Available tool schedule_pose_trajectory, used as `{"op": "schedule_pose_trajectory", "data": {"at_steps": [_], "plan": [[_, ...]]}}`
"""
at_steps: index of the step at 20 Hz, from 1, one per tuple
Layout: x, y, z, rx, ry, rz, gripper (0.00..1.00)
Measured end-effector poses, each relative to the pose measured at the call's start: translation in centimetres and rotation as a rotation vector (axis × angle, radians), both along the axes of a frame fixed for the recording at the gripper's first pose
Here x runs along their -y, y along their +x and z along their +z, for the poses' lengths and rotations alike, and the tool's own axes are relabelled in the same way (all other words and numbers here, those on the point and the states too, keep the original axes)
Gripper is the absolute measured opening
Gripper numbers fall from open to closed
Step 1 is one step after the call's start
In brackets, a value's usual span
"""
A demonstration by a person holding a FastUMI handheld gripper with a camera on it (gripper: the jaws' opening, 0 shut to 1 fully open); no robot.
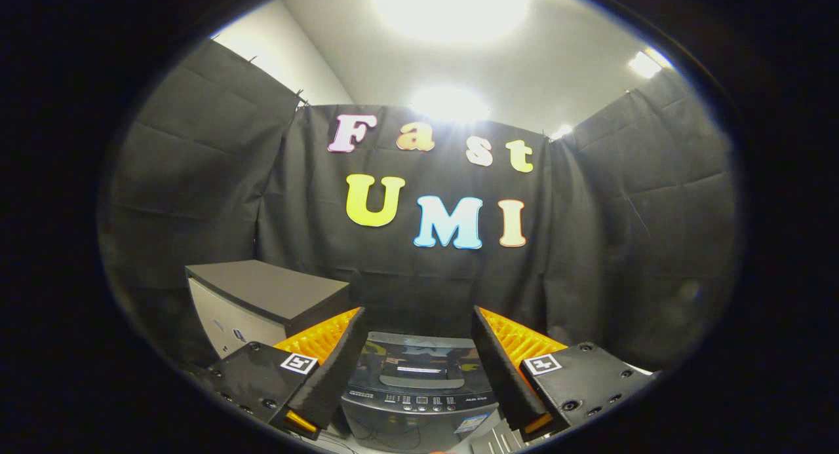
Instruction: Put the clothes into the washing machine and then close the washing machine lid.
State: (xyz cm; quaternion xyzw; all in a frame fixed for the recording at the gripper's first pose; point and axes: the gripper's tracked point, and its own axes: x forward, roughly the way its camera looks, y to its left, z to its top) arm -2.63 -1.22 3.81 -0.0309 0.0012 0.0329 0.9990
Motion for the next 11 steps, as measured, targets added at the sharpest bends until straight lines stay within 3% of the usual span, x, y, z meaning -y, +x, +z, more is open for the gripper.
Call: {"op": "schedule_pose_trajectory", "data": {"at_steps": [5, 11], "plan": [[2.6, -4.2, -0.6, 0.026, 0.044, -0.011, 0.98], [4.4, -4.9, -1.0, 0.008, 0.079, 0.004, 0.98]]}}
